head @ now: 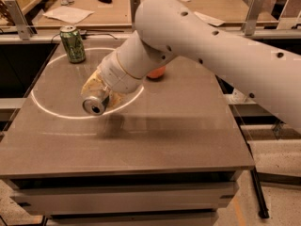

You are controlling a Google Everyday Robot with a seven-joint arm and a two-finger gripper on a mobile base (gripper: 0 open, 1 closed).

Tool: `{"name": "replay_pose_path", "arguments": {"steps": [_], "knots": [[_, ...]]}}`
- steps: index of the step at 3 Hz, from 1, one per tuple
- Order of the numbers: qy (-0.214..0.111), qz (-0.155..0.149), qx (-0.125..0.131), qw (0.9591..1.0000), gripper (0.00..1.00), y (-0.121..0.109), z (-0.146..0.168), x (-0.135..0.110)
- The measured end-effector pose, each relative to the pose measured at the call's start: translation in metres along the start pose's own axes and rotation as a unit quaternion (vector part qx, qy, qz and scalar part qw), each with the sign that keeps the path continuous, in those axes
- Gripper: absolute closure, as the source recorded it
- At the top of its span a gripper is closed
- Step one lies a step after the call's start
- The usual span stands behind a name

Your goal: Knock redbull can over

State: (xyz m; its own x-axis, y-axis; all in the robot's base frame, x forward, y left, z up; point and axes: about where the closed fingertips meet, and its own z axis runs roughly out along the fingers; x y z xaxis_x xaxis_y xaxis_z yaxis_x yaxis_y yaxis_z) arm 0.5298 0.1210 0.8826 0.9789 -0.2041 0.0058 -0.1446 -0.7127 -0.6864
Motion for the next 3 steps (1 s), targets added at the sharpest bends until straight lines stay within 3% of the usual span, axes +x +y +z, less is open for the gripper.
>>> {"name": "replay_pose_path", "arguments": {"steps": [1,3], "knots": [[-0.004,-0.012,-0.042,0.9990,1.00,0.0147,0.0102,-0.0014],[-0.019,-0.009,-0.047,0.9987,1.00,0.0157,0.0153,-0.0051]]}}
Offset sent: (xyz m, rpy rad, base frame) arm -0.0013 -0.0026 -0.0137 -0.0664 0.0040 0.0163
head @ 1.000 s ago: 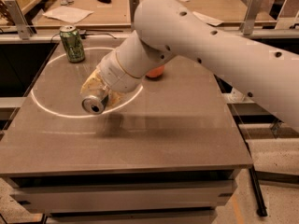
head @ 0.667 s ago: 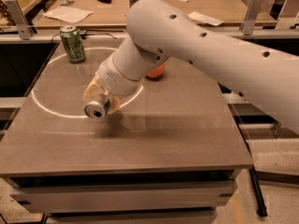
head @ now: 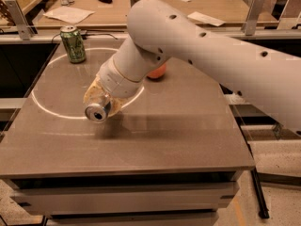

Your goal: Knock redbull can over

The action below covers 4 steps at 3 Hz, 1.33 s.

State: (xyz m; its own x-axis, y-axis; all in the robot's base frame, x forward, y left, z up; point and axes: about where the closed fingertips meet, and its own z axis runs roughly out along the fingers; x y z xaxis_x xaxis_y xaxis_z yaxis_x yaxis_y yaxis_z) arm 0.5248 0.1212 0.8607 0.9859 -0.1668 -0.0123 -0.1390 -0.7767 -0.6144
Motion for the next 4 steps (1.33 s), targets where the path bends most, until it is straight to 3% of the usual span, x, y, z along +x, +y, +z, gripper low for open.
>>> {"name": "replay_pose_path", "arguments": {"steps": [1,2,4], "knots": [[-0.008,0.002,-0.005,1.0000,1.00,0.0037,0.0031,-0.0016],[-0.007,-0.001,-0.027,0.9996,0.84,0.0064,0.0047,-0.0019],[0.004,-0.012,-0.073,0.9973,0.36,0.0097,0.0069,-0.0017]]}}
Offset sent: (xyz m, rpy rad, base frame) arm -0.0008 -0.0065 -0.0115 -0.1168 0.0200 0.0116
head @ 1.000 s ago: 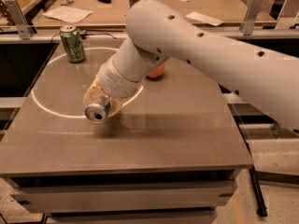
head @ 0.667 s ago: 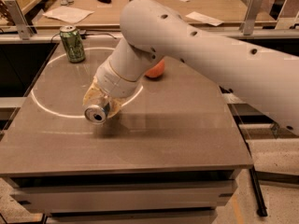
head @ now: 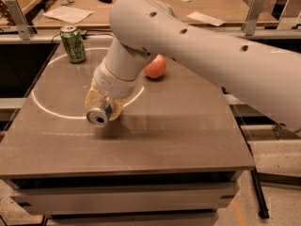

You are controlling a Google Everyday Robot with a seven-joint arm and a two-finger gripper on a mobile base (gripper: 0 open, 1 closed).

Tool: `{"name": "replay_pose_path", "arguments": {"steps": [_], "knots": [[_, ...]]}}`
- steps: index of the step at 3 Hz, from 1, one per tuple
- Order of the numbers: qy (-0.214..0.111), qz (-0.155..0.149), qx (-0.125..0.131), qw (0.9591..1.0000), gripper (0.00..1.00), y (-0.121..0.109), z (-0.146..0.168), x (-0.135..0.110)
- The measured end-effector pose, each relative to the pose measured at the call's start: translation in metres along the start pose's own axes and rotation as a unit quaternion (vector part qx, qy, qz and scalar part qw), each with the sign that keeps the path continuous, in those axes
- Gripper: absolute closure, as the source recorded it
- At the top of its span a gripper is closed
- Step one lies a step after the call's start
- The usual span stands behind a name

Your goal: Knock redbull can over

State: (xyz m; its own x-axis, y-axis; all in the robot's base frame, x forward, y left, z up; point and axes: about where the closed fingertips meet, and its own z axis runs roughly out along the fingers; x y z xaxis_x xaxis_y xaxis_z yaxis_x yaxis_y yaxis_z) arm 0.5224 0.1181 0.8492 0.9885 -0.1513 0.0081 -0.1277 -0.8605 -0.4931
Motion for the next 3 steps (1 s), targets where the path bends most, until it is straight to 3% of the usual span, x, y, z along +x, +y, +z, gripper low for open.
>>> {"name": "replay_pose_path", "arguments": {"steps": [1,2,3], "knots": [[-0.002,-0.003,-0.010,0.9999,0.13,-0.0002,0.0026,-0.0016],[-0.007,-0.005,-0.015,0.9999,0.00,0.0000,0.0045,-0.0033],[-0.007,-0.005,-0.015,0.9999,0.00,-0.0020,0.0010,-0.0033]]}}
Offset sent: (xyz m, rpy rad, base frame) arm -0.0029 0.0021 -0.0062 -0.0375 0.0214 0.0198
